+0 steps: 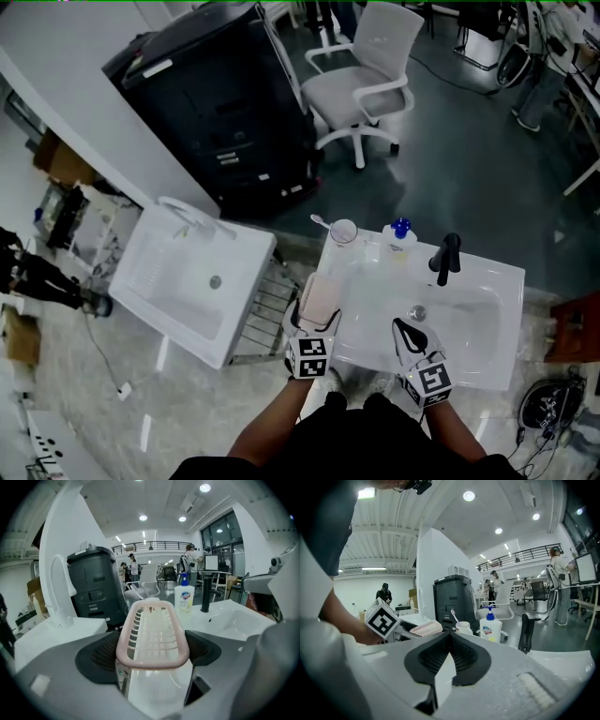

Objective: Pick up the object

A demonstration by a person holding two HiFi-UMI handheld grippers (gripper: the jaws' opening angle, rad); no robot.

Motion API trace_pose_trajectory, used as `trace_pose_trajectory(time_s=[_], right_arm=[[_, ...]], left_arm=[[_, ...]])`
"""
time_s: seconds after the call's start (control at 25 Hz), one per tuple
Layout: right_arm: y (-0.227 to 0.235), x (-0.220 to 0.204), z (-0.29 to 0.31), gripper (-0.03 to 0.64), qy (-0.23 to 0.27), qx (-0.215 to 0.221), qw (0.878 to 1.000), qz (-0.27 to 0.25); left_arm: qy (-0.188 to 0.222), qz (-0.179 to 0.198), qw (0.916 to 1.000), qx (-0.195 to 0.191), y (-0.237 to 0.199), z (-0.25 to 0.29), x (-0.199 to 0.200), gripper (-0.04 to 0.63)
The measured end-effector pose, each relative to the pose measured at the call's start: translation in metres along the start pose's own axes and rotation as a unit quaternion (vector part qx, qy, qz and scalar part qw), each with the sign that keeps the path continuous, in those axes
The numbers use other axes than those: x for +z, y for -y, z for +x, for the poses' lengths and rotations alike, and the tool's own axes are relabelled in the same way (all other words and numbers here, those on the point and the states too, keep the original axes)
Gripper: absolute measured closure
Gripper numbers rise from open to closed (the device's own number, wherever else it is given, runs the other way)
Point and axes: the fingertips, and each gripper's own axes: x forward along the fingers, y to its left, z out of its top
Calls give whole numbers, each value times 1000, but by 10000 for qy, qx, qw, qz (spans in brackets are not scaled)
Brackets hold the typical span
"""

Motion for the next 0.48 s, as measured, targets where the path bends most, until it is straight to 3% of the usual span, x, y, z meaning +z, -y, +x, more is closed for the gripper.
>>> trace_pose_trajectory(time_s=[0.28, 0.48], right_arm=[[7, 19, -12, 614, 317, -293, 9991, -2], [22, 60, -18, 614, 821, -715, 9939, -182]], left_arm=[[859, -20, 9963, -85, 4, -36, 65, 132], [1335, -203, 9908, -128, -4, -55, 100, 132]])
